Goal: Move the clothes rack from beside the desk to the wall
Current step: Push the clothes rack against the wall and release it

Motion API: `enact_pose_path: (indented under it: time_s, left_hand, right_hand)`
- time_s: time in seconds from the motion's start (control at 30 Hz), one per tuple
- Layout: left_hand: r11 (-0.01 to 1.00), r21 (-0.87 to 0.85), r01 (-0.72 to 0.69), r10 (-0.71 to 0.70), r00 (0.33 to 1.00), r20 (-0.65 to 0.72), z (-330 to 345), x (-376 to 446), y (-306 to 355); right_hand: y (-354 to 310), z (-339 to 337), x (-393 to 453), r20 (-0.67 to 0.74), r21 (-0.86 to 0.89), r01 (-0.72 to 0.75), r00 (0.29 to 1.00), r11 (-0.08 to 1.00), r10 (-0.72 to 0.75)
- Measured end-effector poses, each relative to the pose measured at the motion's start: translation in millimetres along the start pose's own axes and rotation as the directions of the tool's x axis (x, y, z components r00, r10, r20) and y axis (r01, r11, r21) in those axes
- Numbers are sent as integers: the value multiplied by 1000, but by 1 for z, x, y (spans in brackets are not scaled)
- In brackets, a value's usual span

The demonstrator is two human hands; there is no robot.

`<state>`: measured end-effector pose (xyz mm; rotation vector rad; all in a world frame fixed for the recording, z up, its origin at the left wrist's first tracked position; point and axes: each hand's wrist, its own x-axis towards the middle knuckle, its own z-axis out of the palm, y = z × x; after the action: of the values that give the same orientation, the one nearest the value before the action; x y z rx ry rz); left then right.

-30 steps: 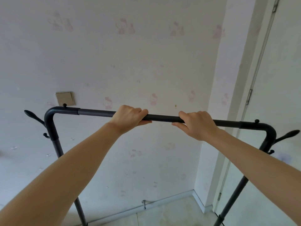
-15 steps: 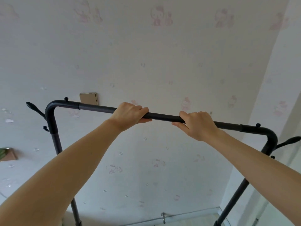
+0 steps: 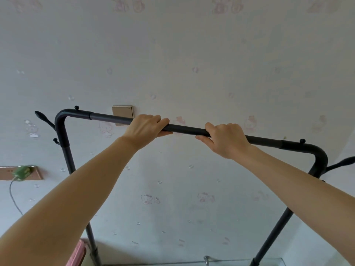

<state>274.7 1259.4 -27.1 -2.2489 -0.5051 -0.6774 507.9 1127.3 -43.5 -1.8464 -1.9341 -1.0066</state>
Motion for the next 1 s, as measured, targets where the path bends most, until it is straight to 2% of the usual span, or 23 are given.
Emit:
enact_pose_path:
  time_s: [0.2, 0.47, 0.7, 0.9, 1.0]
  left_hand:
    - [992, -95, 86, -87, 996, -10, 18, 3, -16]
    - [982, -113, 149, -150, 989, 4, 49, -4, -26]
    - [979, -85, 184, -186, 982, -17, 69, -2, -28]
    - [969, -83, 231, -233, 972, -13, 73, 3, -17]
    - [966, -63, 251, -253, 967, -25, 73, 1, -16]
  right_hand:
    - [-2, 19, 29, -20, 14, 25, 999, 1000, -24]
    - [-14, 44, 41, -11, -30, 23, 1000, 999, -23]
    - [-11, 55, 45, -17, 39, -4, 1000, 999, 5]
    - [11, 55, 42, 89, 194, 36, 995, 980, -54]
    - [22, 50, 31, 99, 209, 46, 993, 977, -68]
